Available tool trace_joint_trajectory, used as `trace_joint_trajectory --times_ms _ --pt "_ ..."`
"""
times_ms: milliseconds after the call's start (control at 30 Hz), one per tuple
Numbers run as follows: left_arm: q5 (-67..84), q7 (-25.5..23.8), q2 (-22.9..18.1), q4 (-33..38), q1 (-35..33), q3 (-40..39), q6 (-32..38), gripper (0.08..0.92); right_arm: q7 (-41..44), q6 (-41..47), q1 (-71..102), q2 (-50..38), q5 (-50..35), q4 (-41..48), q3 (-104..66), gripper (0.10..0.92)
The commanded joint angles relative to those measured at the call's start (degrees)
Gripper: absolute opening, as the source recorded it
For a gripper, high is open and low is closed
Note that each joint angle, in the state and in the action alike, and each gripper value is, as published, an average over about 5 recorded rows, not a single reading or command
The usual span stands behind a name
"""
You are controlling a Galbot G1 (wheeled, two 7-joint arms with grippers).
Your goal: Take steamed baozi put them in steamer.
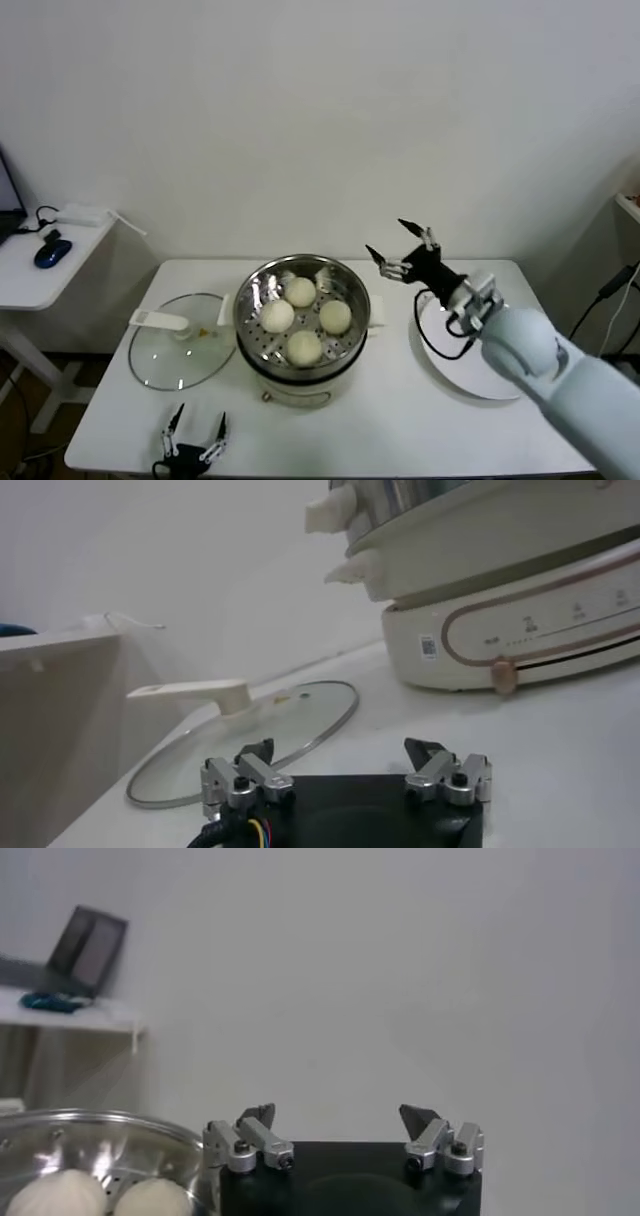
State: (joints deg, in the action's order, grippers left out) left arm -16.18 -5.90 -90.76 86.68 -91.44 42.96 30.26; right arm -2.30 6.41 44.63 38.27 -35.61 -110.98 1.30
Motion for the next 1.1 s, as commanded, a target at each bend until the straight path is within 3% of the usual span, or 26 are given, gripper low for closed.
trace_joint_trajectory --times_ms 33,233,467,1100 --pt "-0.1 0.1 -0.3 0.3 -0.1 -0.2 0.1 0.823 -3.3 -17.0 44.2 23.3 17.1 -2.3 -30.8 0.823" --pt "0.2 0.2 -0.4 0.3 -0.2 -0.1 0.3 0.823 -3.3 -29.5 48.6 34.1 23.8 2.7 -29.2 0.823" --pt "0.5 0.3 -0.7 1.2 -0.5 -0.2 0.6 0.823 -7.8 -39.5 51.9 34.4 24.4 8.1 -22.5 0.823" --pt "1.4 0.3 -1.1 1.9 -1.3 -0.3 1.1 0.823 -7.3 -43.1 54.3 36.7 24.6 11.1 -20.8 0.823"
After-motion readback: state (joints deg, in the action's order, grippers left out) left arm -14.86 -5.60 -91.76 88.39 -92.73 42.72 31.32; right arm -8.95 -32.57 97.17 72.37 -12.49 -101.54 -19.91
